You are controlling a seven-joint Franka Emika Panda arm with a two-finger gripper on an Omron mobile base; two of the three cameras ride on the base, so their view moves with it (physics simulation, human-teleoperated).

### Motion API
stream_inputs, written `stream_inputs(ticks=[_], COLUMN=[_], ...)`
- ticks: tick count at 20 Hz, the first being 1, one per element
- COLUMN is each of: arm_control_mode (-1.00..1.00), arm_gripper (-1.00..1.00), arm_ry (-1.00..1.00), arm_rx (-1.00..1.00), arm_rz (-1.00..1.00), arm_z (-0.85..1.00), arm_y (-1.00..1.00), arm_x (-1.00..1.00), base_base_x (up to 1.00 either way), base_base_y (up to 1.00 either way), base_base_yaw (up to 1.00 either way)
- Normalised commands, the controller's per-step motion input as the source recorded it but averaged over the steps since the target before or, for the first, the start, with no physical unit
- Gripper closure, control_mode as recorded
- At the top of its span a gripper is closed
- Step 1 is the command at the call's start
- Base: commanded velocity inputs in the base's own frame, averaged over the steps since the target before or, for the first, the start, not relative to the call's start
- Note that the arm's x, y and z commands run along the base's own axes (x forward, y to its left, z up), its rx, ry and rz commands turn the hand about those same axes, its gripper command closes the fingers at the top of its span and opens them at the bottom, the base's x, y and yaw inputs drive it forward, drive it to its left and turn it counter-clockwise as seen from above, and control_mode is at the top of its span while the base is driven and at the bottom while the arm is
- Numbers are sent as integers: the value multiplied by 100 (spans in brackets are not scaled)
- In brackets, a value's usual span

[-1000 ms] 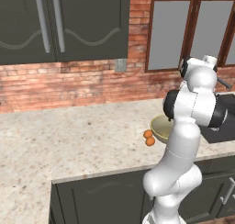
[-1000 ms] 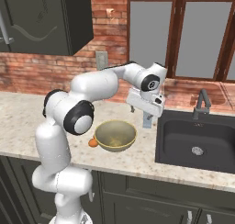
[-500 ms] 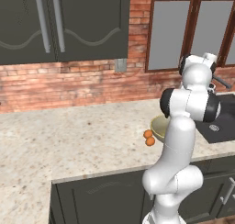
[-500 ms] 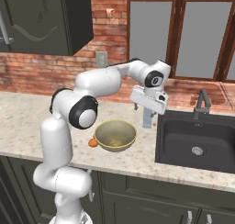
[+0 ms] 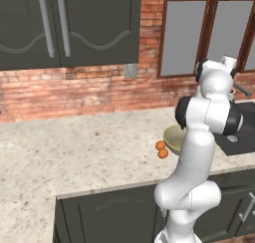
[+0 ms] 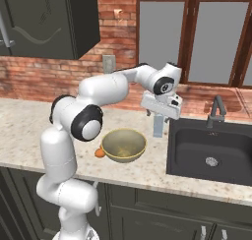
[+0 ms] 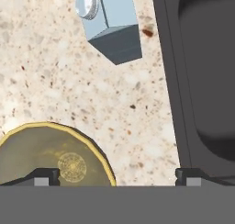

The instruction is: Gather the eggs and milk located in the vicinity of the sink area and place them right next to the bowl.

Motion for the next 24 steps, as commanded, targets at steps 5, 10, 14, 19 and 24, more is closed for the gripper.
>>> stream_inputs(ticks=[5,10,14,19,24], arm_control_mode=[-100,-100,-100,-100,-100], arm_gripper=[-100,-100,-100,-100,-100], arm_ry=[-14,-3,0,0,0], arm_rx=[-16,-19,-14,-5,0], arm_rz=[0,0,2,1,0], arm_z=[0,0,0,10,1], arm_y=[2,16,21,4,0], arm_x=[0,0,13,20,9], base_base_x=[0,0,0,0,0], base_base_y=[0,0,0,0,0], base_base_yaw=[0,0,0,0,0])
